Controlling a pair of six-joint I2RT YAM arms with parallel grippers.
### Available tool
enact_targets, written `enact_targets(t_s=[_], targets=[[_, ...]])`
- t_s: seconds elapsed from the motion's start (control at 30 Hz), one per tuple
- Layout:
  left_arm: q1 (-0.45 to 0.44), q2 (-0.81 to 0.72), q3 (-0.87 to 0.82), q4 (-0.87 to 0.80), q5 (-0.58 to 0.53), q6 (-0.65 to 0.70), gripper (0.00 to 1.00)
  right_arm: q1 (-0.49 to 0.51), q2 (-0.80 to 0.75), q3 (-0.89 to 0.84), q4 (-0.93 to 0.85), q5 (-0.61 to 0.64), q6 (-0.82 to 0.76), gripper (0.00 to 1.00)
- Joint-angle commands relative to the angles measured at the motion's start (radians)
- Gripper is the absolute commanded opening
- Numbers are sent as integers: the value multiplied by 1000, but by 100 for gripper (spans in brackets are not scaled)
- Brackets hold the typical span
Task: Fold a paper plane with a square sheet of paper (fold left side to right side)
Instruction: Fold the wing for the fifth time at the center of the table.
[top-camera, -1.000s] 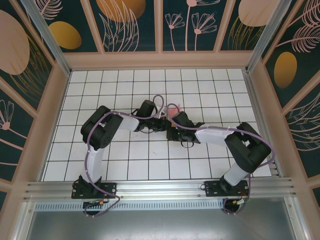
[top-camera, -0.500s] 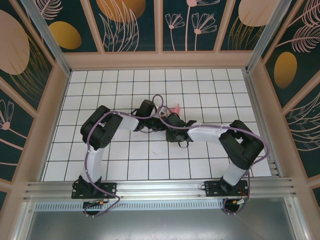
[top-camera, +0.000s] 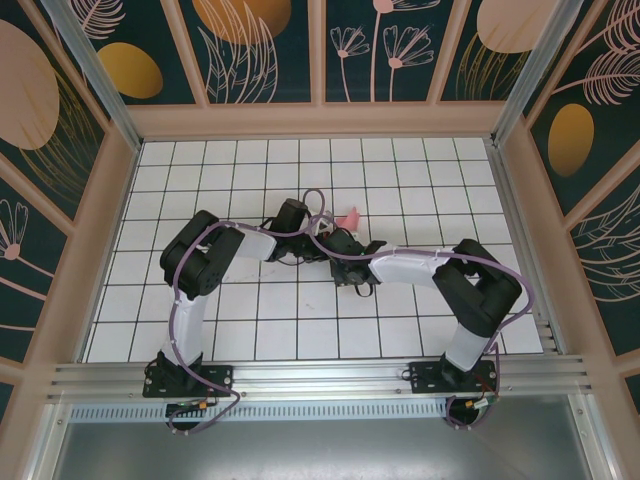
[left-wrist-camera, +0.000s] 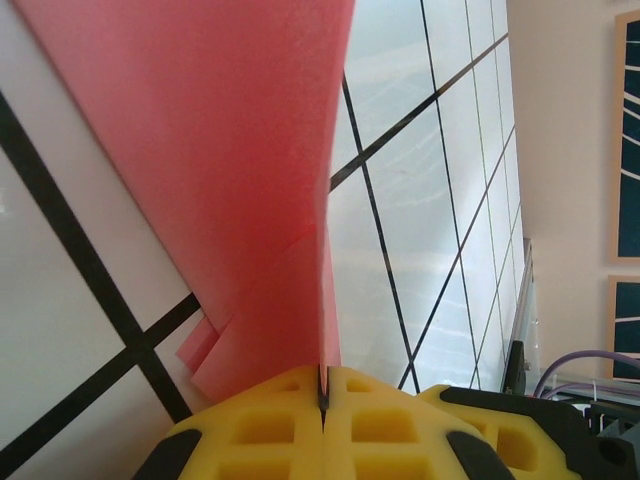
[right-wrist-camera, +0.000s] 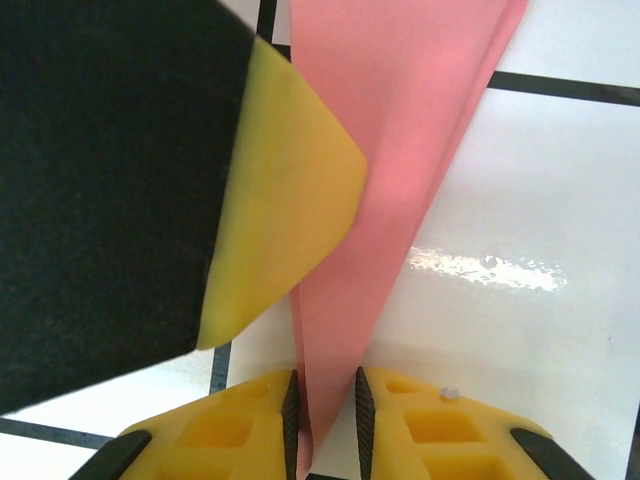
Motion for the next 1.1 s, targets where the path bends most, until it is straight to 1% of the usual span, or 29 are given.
enact_targets(t_s=[0.0,0.23,0.53,0.6,0.73,0.83,0.9,1.0,1.07], targets=[[11,-8,-4,-36,20,34,0,6,52,-31,-112,3,-7,24],[20,-19,-11,-54,17,49,0,7,55,-34,-115,9,-13,21],[21,17,13,-71,11,64,0,6,32,-48,-72,-36,-28,22],[21,27,16,-76,8,69,0,7,-4,-64,-41,-66,-35,25],[22,38,21,-77,4,69,0,-11,-134,-117,22,-128,-42,36],[21,42,25,-78,5,69,0,-62,-265,-183,99,-235,-48,40],[22,41,26,-77,7,70,0,-123,-341,-251,196,-351,-32,40],[21,41,24,-76,5,71,0,-232,-406,-374,423,-569,47,33],[21,44,24,-76,4,69,0,-282,-419,-446,590,-668,123,32]])
